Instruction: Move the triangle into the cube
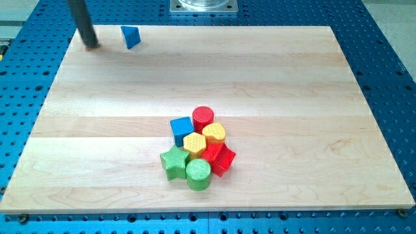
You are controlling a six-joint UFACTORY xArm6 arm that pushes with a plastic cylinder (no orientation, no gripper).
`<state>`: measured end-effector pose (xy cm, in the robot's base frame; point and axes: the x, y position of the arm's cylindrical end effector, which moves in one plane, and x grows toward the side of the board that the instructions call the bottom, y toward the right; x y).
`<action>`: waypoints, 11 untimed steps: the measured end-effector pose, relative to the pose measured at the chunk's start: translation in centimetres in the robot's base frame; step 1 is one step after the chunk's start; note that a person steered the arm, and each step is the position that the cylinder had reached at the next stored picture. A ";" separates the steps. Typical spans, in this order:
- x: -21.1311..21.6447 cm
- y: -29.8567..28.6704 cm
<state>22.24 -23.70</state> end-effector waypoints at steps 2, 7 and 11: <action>10.5 12.3; 19.6 14.0; 19.0 13.9</action>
<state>41.25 -9.76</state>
